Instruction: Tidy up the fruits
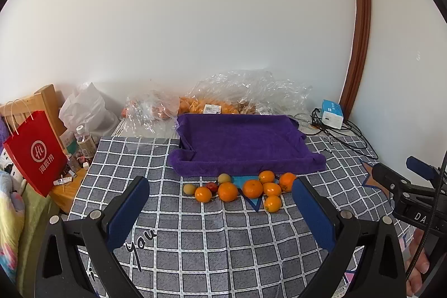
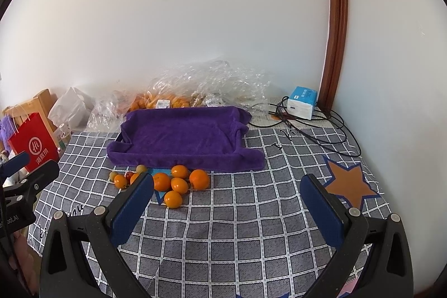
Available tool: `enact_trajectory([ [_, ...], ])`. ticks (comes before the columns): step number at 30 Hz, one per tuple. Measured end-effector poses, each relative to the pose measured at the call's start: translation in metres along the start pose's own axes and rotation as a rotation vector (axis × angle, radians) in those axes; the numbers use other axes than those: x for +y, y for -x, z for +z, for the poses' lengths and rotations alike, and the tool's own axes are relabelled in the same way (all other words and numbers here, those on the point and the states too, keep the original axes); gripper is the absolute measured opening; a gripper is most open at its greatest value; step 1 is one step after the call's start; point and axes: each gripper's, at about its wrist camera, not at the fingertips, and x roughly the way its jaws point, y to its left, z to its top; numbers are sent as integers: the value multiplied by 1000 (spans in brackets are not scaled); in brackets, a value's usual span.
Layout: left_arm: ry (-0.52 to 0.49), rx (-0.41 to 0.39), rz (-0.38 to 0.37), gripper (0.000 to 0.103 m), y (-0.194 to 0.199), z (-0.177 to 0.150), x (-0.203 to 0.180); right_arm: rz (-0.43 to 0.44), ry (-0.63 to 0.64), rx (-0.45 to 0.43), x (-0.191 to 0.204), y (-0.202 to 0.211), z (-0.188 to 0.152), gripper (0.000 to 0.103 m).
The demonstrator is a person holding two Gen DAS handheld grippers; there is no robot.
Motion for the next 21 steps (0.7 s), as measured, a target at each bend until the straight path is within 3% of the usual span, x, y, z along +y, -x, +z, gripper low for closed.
enact_trajectory([
  [16, 16, 0, 18, 103, -24, -3, 20, 3, 12, -17, 3, -26, -2, 103],
  [21, 18, 6, -27, 102, -36, -2, 25, 19, 27, 15, 6, -46, -3, 102],
])
